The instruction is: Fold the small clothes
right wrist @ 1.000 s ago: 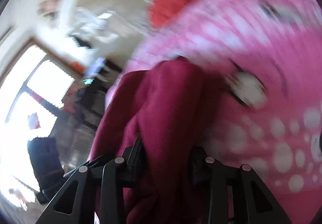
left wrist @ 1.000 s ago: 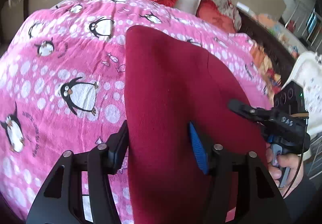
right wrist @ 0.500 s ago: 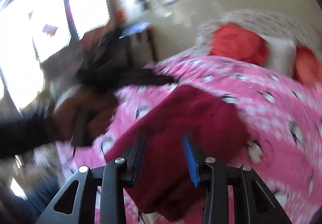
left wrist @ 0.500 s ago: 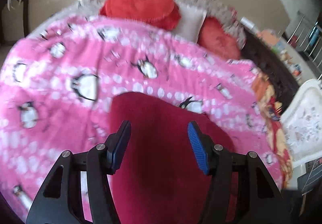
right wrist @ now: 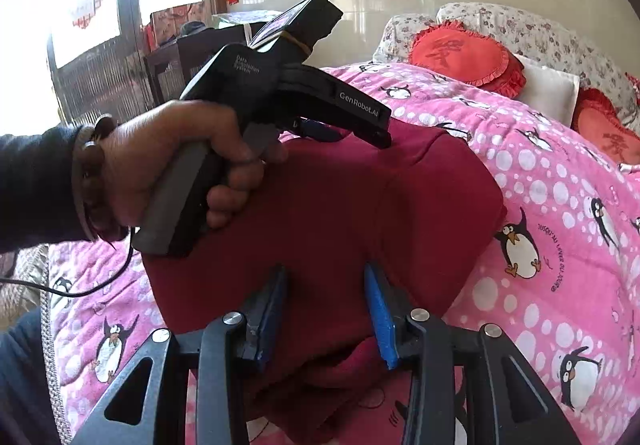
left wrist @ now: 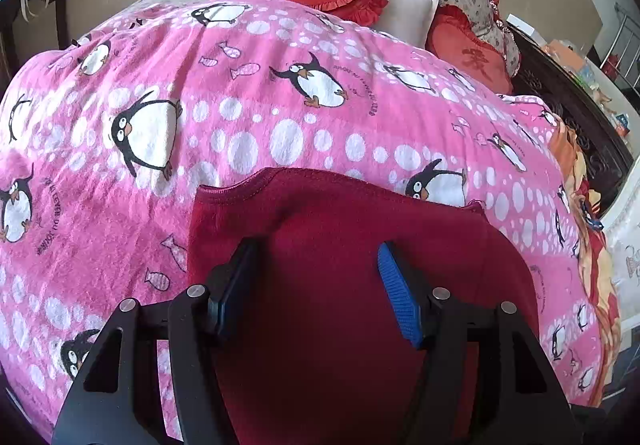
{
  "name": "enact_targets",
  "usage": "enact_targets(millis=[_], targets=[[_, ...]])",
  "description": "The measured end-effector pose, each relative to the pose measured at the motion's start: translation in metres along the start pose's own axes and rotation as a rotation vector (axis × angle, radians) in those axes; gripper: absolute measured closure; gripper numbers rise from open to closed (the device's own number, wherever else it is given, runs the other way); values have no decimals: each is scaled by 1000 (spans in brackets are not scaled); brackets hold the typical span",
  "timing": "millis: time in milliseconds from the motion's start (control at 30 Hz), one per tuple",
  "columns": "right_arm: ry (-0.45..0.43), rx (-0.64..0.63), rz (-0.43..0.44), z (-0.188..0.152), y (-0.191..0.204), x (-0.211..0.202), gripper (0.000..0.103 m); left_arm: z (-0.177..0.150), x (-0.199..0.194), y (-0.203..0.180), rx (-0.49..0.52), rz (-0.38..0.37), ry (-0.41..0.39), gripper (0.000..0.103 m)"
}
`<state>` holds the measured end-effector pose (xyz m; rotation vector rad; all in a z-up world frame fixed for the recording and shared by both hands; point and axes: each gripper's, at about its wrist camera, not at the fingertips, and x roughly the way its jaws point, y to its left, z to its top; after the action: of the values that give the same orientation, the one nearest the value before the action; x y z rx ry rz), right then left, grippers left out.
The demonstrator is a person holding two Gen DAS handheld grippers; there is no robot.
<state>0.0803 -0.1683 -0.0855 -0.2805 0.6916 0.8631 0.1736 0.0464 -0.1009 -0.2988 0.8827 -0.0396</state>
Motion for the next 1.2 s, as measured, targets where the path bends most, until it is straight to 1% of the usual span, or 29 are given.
enact_targets(millis=[100, 167, 200, 233, 267, 300, 333, 367, 400, 433, 467, 500, 533, 567, 600, 633, 667, 700, 733, 767, 800, 833, 967, 1200], targets=[[1, -19, -21, 5, 4, 0, 64, -1, -11, -3, -10, 4, -4, 41], [13, -18, -16, 7, 9, -6, 64, -6, -36, -1, -26, -28, -12, 41], [34, 32, 17, 12, 3, -13, 65, -11, -49, 1, -32, -50, -31, 41], [34, 88, 47, 17, -4, -22, 65, -17, -61, 2, -37, -71, -53, 40], [11, 142, 64, 22, -11, -31, 65, -27, -71, 5, -47, -90, -72, 40], [-58, 213, 36, 31, -27, -47, 65, -36, -74, 8, -59, -100, -71, 37], [-91, 251, -25, 38, -38, -54, 65, -43, -72, 8, -60, -99, -66, 37], [-94, 284, -100, 48, -50, -55, 65, -52, -66, 7, -42, -79, -70, 37], [-84, 300, -147, 57, -59, -52, 67, -59, -60, 3, -3, -47, -88, 37], [-77, 308, -166, 67, -67, -44, 76, -66, -57, -3, 48, -9, -124, 37], [-71, 305, -160, 74, -71, -38, 81, -72, -57, -10, 92, 29, -154, 36], [-62, 294, -159, 83, -74, -27, 86, -74, -57, -15, 112, 60, -167, 36], [-47, 272, -160, 90, -74, -14, 88, -74, -55, -16, 111, 71, -171, 36], [-28, 263, -129, 95, -75, 0, 93, -74, -53, -15, 101, 68, -171, 36], [-15, 264, -116, 97, -77, 11, 95, -72, -52, -11, 82, 57, -173, 36], [-5, 254, -124, 99, -78, 22, 95, -71, -52, -8, 74, 49, -173, 36], [9, 234, -135, 99, -78, 33, 95, -72, -52, -6, 68, 39, -177, 36], [51, 215, -178, 94, -82, 51, 96, -71, -52, -4, 65, 34, -179, 36], [88, 216, -201, 87, -85, 62, 96, -71, -52, -3, 61, 29, -180, 36], [96, 210, -206, 73, -90, 75, 100, -71, -52, -2, 56, 25, -179, 36], [41, 198, -199, 64, -90, 74, 100, -71, -52, -2, 52, 19, -180, 36], [28, 208, -193, 63, -92, 72, 100, -72, -53, -2, 50, 17, -182, 36], [22, 210, -185, 62, -93, 73, 100, -71, -54, 1, 28, -8, -184, 37], [12, 230, -162, 62, -99, 74, 100, -71, -53, 1, 29, -5, -184, 37]])
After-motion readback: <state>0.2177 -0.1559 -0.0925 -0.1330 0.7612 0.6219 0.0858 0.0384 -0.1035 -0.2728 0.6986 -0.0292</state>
